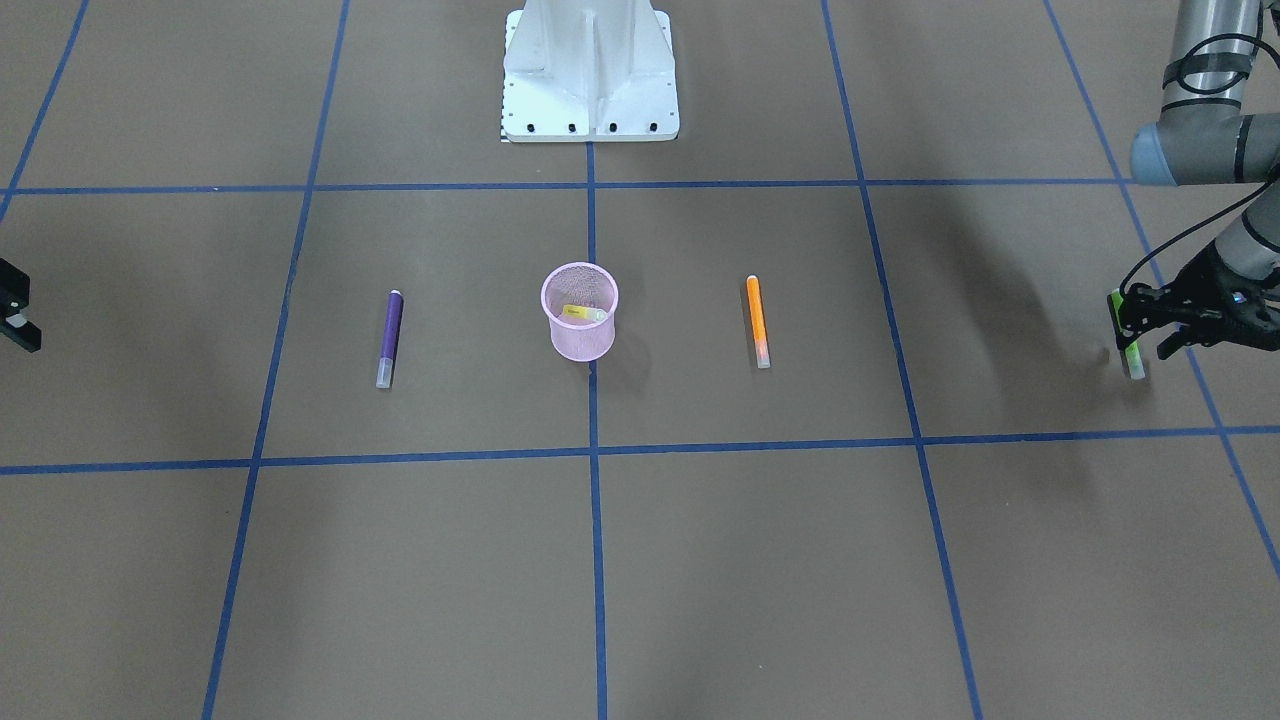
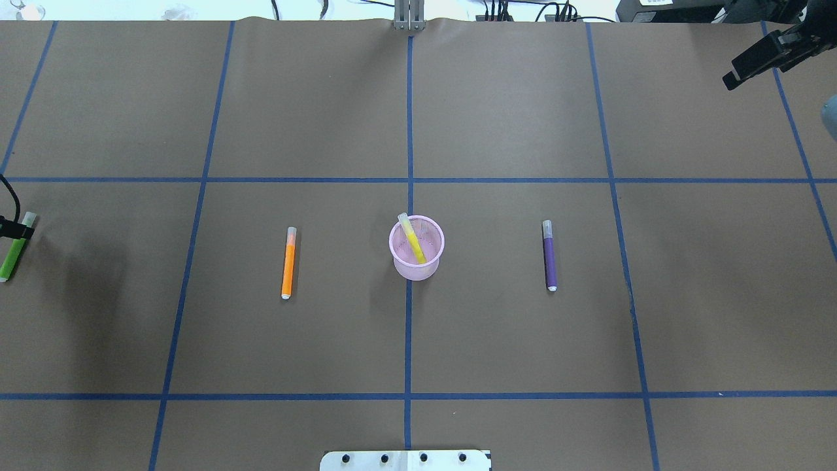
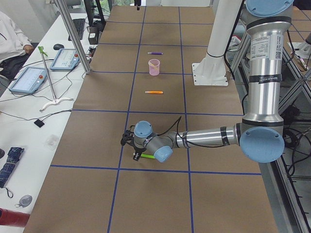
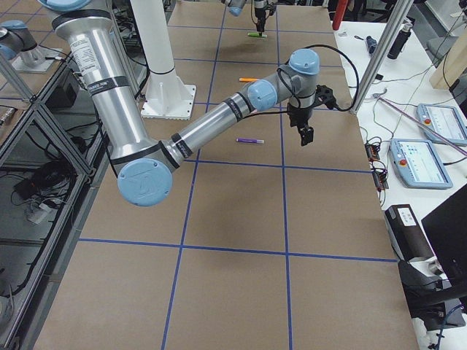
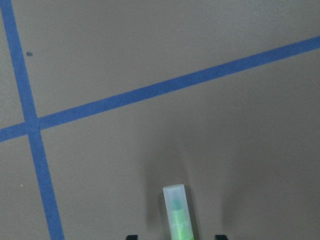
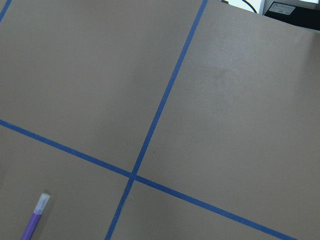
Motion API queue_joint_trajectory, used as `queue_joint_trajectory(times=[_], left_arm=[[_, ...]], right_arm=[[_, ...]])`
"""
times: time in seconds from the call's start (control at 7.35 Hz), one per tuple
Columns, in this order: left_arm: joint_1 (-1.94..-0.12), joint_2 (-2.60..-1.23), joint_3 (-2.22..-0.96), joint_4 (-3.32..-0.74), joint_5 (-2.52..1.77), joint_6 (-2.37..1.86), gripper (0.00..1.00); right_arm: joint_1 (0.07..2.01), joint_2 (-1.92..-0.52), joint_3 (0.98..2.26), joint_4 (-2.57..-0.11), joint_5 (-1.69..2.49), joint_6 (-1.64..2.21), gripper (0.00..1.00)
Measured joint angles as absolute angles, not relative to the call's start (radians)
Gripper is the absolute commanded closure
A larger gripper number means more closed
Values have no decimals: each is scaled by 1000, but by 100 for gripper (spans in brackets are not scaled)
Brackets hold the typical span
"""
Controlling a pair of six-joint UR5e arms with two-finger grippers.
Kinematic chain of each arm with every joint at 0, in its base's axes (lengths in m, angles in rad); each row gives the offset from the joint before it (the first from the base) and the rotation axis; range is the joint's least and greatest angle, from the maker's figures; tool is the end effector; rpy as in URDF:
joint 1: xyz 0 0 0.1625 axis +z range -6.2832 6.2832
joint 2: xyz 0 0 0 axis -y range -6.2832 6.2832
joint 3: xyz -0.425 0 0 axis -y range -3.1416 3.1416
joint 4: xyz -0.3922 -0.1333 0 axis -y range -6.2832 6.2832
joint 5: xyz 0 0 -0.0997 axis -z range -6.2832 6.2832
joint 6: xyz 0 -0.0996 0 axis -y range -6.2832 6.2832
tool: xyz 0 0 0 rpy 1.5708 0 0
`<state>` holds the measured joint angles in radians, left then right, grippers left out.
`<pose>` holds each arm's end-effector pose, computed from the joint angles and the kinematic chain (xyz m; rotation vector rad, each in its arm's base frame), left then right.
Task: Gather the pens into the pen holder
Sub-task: 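Grasp and lift the green highlighter with the left gripper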
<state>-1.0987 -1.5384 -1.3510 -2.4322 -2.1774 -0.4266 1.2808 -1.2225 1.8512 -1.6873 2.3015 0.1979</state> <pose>0.1568 -0.4753 0.6952 0.2766 0.7862 0.2275 -0.1034 -0.5802 0.3471 0.3025 -0.8128 -0.2733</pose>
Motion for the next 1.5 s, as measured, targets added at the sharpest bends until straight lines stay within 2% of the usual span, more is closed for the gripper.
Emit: queue_joint_trajectory(times=[0.27,1.5], left_arm=[[-1095,-1541,-1348,-2430,-2173,-425,66],[-1091,-1543,-1339,-2427,-2171,-422,64]], right_arm=[[1281,-1223,1851,-1687,2301,198,0],[1281,-1225,1851,-1687,2298,198,0]])
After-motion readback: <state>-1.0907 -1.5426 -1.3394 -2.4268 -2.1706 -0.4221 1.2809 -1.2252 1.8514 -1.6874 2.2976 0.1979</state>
